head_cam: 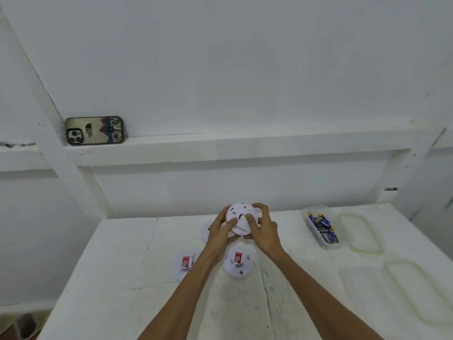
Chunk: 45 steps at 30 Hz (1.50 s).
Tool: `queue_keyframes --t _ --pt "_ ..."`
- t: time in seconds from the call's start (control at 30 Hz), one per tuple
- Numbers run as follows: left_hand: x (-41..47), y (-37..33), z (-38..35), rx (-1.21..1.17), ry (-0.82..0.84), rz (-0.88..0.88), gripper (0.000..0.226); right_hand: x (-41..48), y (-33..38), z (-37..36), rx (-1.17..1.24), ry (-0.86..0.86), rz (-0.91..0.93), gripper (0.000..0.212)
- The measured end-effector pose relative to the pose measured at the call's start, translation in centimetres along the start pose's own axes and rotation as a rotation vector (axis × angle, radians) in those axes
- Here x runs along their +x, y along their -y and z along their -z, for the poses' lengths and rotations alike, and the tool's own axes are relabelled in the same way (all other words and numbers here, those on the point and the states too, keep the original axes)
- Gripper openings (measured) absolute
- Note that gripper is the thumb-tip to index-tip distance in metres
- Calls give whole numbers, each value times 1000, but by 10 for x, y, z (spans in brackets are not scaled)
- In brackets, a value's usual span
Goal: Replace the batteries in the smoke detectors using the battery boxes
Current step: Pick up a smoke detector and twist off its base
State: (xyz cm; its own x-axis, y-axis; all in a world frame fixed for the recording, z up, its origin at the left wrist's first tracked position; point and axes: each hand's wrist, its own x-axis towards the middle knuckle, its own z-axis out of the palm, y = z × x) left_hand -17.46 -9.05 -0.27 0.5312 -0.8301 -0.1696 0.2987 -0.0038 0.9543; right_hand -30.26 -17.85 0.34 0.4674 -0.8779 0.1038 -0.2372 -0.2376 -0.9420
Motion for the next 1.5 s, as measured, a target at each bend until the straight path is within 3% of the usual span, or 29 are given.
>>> queue_keyframes --t 0.23,0.43,0.53,0.77,1.0,1.5 --pt "-13 42 -53 -32 248 113 54 -48 -31 48 -82 -155 -36 34" --pt "-54 102 -76 27 291 169 42 -110 -57 82 -134 -152 -200 59" --pt "-69 123 -77 -2 290 234 53 -133 -65 79 -147 -146 -257 60" --pt "-71 127 -65 -170 373 443 50 -148 -73 63 -159 -187 -283 64" --pt "-67 131 -55 -292 465 448 55 -132 -72 70 -235 -86 -291 66" --pt "-65 137 -54 -349 489 442 50 -133 -79 81 -243 -79 -280 60"
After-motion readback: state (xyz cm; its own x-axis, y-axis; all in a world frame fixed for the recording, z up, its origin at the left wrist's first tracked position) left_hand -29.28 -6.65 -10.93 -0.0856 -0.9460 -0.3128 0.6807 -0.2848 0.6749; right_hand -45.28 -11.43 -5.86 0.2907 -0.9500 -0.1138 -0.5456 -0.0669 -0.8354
